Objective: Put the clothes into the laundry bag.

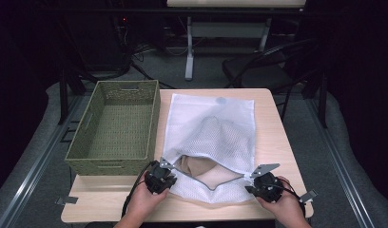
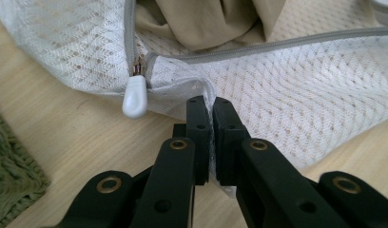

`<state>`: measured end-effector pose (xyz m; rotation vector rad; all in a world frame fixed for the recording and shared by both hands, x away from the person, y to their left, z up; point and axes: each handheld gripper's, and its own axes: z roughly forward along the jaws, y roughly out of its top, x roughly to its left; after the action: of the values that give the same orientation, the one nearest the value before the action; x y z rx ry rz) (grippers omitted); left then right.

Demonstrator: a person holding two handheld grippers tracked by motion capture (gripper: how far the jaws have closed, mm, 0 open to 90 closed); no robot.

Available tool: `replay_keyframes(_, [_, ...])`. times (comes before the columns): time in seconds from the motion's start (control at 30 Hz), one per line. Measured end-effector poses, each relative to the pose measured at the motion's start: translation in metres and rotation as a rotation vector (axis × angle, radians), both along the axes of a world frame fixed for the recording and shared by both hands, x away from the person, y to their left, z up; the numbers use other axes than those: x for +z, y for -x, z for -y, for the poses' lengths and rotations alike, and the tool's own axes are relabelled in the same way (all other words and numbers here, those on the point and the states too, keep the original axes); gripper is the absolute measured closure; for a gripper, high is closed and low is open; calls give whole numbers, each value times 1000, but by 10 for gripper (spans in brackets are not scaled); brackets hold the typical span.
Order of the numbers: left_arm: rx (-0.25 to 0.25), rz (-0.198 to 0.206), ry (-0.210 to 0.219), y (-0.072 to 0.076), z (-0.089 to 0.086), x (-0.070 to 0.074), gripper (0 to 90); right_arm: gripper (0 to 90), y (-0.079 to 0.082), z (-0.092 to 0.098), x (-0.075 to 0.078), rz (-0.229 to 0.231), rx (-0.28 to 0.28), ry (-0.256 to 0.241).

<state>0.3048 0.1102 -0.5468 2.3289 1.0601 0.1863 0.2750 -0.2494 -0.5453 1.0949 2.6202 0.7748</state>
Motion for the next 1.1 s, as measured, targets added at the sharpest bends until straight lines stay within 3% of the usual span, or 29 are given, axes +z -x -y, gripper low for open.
replay_keyframes(0.2, [16, -10, 67, 1, -8, 10, 873, 887, 1, 7, 9, 15, -27, -28])
replay_keyframes(0.4, [23, -3, 111, 3, -13, 20, 873, 887, 1, 17, 17, 10, -79, -111])
replay_keyframes(0.47, [23, 2, 117, 4, -14, 25, 874, 888, 1, 21, 21, 0, -103, -148])
replay_keyframes(0.7, [19, 12, 117, 3, -17, 34, 875, 889, -1, 28, 30, -5, -129, -182])
replay_keyframes(0.77, [18, 9, 123, 3, -18, 38, 875, 890, -2, 30, 32, -18, -133, -213])
replay_keyframes(0.97, [9, 3, 149, 1, -21, 48, 875, 891, -4, 35, 38, -48, -137, -229])
replay_keyframes(1.1, [6, 9, 142, 0, -20, 53, 875, 891, -4, 36, 41, -59, -145, -233])
